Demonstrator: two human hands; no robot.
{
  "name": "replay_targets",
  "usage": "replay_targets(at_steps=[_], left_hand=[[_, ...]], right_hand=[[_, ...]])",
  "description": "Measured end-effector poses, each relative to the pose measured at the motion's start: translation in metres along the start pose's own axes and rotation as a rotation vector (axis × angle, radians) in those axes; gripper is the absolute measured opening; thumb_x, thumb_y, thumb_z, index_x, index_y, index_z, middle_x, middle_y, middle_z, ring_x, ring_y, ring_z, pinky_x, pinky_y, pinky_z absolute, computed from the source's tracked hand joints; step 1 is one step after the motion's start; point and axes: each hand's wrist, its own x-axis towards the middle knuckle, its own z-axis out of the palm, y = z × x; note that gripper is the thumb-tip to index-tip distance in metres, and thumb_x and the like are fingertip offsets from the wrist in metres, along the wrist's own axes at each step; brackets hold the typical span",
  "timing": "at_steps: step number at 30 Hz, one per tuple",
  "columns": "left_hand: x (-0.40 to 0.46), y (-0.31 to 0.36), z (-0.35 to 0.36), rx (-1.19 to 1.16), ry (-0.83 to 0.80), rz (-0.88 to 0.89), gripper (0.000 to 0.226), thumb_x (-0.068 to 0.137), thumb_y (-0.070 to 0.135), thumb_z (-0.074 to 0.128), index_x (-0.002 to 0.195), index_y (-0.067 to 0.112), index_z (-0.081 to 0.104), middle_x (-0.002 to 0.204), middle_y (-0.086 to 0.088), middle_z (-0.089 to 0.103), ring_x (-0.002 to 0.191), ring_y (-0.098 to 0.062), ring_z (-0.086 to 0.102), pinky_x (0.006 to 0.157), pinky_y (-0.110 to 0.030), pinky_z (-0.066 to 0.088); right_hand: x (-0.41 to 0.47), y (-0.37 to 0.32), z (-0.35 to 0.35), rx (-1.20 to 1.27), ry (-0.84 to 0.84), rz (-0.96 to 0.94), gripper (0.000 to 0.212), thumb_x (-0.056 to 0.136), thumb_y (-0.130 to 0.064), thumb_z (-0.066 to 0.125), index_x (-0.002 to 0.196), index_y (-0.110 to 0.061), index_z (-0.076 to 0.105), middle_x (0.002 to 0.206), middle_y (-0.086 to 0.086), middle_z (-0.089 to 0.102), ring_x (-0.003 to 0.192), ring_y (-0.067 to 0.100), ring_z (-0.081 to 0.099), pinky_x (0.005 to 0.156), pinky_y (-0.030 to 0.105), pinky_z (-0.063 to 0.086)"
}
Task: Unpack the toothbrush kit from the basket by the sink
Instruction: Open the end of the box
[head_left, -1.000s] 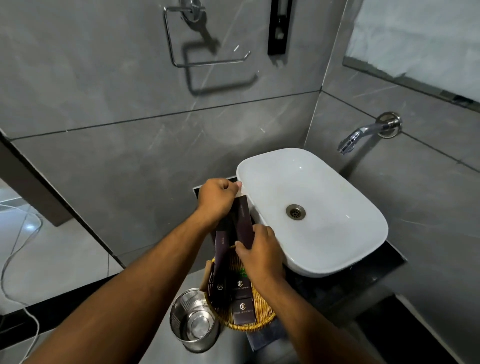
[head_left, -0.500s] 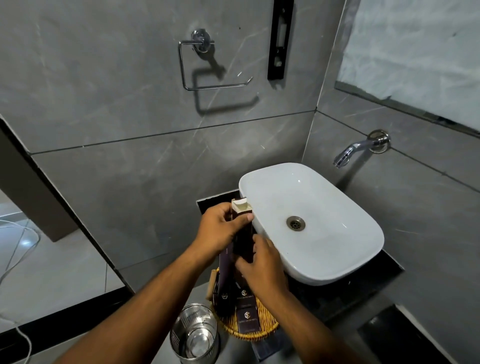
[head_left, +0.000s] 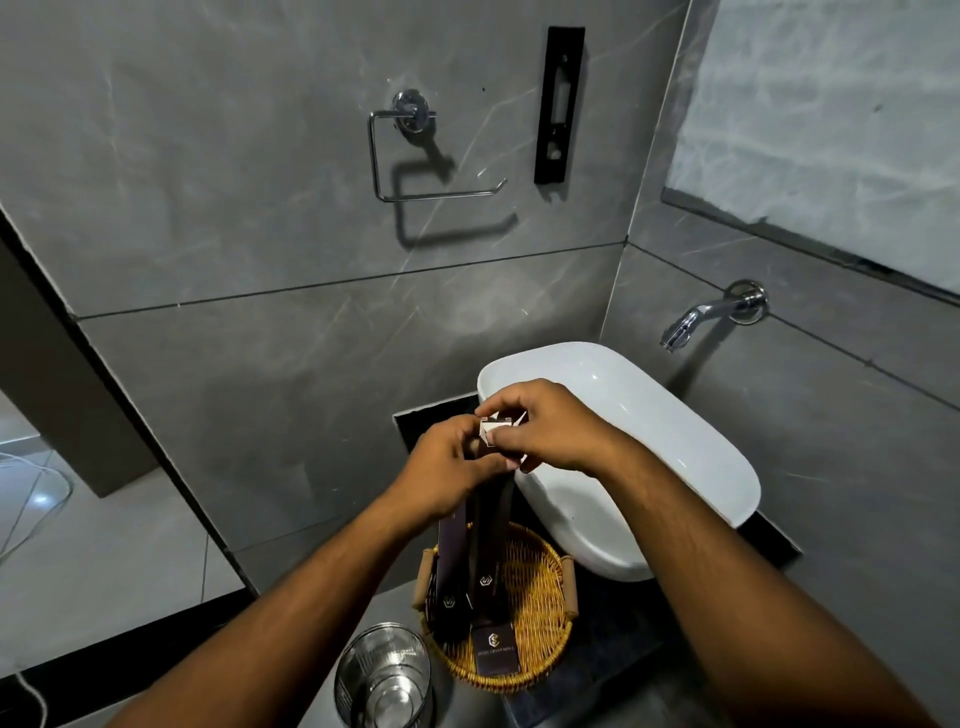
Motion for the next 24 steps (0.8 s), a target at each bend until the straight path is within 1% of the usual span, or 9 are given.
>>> replay_targets(at_steps=[4, 7, 9, 10, 13, 15, 18, 21, 24], left_hand=[[-0.001, -0.002, 0.000, -0.128, -0.051, -0.032, 0.042, 0.078, 0.007, 0.076, 0.118, 0.011, 0.062, 0.096, -0.020, 0.075, 0.090, -0.028, 0.072, 0.088, -0.043, 0.057], [-0.005, -0.012, -0.003, -0.203, -0.084, -0.109, 0.044, 0.076, 0.015, 0.079, 0.116, 0.017, 0.060, 0.093, -0.020, 0.073, 0.086, -0.023, 0.070, 0.080, -0.039, 0.059], [-0.015, -0.024, -0.008, -0.174, -0.160, -0.176, 0.030, 0.076, 0.027, 0.079, 0.101, 0.020, 0.065, 0.084, -0.003, 0.074, 0.081, -0.016, 0.071, 0.071, -0.029, 0.056], [-0.021, -0.031, -0.011, -0.182, -0.201, -0.207, 0.025, 0.077, 0.032, 0.078, 0.095, 0.019, 0.067, 0.082, -0.002, 0.073, 0.078, -0.017, 0.070, 0.069, -0.029, 0.055], [-0.030, -0.043, -0.026, -0.256, -0.219, -0.276, 0.036, 0.073, 0.035, 0.080, 0.096, 0.010, 0.068, 0.083, -0.015, 0.071, 0.069, -0.024, 0.069, 0.068, -0.034, 0.056], [-0.025, -0.040, -0.043, -0.251, -0.203, -0.285, 0.044, 0.067, 0.029, 0.082, 0.100, 0.003, 0.067, 0.082, -0.016, 0.072, 0.064, -0.024, 0.070, 0.062, -0.033, 0.058], [-0.012, -0.023, -0.071, -0.190, -0.271, -0.294, 0.037, 0.070, 0.012, 0.080, 0.102, 0.000, 0.066, 0.076, -0.011, 0.073, 0.058, -0.021, 0.069, 0.052, -0.029, 0.058], [0.000, -0.004, -0.095, -0.055, -0.322, -0.313, 0.027, 0.078, -0.006, 0.070, 0.104, -0.001, 0.065, 0.075, -0.009, 0.072, 0.060, -0.018, 0.070, 0.058, -0.026, 0.058], [0.011, 0.010, -0.104, -0.061, -0.153, -0.249, 0.025, 0.079, -0.012, 0.065, 0.096, 0.007, 0.068, 0.081, -0.007, 0.074, 0.073, -0.016, 0.070, 0.066, -0.019, 0.057]], right_hand=[[0.005, 0.003, -0.001, -0.167, 0.057, -0.095, 0.013, 0.077, -0.010, 0.069, 0.089, -0.012, 0.075, 0.069, -0.006, 0.066, 0.065, 0.015, 0.065, 0.062, 0.035, 0.060], [0.006, 0.006, 0.003, -0.137, 0.126, -0.132, 0.003, 0.077, -0.013, 0.071, 0.075, -0.015, 0.073, 0.059, -0.009, 0.063, 0.055, 0.011, 0.062, 0.059, 0.037, 0.061], [0.006, 0.013, 0.002, 0.025, 0.197, -0.120, 0.012, 0.078, -0.012, 0.072, 0.070, -0.020, 0.070, 0.056, -0.008, 0.060, 0.049, 0.007, 0.060, 0.049, 0.032, 0.059], [0.005, 0.018, -0.001, 0.144, 0.237, -0.101, 0.014, 0.079, -0.010, 0.071, 0.071, -0.021, 0.069, 0.056, -0.005, 0.059, 0.048, 0.007, 0.059, 0.046, 0.029, 0.057], [-0.003, 0.038, -0.007, 0.477, 0.315, 0.025, 0.018, 0.085, -0.005, 0.066, 0.089, -0.023, 0.069, 0.066, 0.004, 0.057, 0.047, 0.008, 0.058, 0.048, 0.026, 0.055], [-0.012, 0.053, -0.003, 0.639, 0.294, 0.138, 0.020, 0.090, -0.005, 0.061, 0.097, -0.022, 0.070, 0.074, 0.006, 0.060, 0.049, 0.011, 0.059, 0.051, 0.029, 0.057], [-0.025, 0.068, 0.014, 0.839, 0.153, 0.271, 0.018, 0.092, -0.003, 0.057, 0.094, -0.011, 0.072, 0.082, 0.012, 0.069, 0.056, 0.015, 0.064, 0.052, 0.030, 0.060], [-0.032, 0.072, 0.027, 1.006, 0.063, 0.307, 0.014, 0.090, 0.000, 0.059, 0.089, -0.005, 0.071, 0.076, 0.015, 0.071, 0.060, 0.020, 0.068, 0.050, 0.028, 0.060], [-0.028, 0.072, 0.034, 1.102, 0.158, 0.330, 0.016, 0.090, 0.006, 0.055, 0.086, -0.001, 0.069, 0.073, 0.016, 0.073, 0.058, 0.021, 0.070, 0.047, 0.025, 0.059]])
